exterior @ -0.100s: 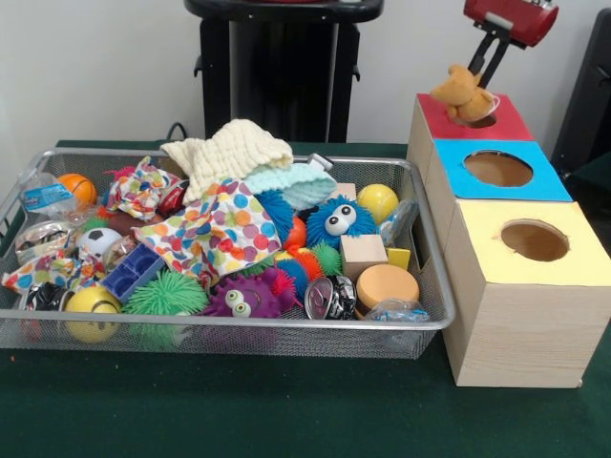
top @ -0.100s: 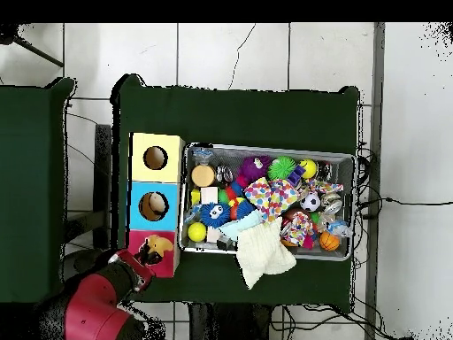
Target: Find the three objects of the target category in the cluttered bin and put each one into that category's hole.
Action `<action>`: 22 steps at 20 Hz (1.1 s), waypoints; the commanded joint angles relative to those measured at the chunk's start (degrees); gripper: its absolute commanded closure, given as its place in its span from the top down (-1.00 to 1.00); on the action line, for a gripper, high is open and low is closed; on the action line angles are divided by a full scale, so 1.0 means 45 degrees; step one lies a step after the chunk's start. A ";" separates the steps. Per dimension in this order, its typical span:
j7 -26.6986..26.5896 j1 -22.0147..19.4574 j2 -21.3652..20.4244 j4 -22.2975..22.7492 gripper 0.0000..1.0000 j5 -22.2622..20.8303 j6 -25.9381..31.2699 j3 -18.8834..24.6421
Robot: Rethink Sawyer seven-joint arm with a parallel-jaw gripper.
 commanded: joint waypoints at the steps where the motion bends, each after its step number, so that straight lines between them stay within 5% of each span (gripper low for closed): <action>1: 0.3850 -0.0227 0.0490 -0.0904 -1.00 0.0289 0.1376 0.0803; 8: 0.4032 -0.0086 0.0774 -0.0964 -1.00 0.0315 0.1245 0.0744; 22: 0.2718 -0.0824 -0.0846 0.0089 -1.00 0.0183 0.0959 0.1896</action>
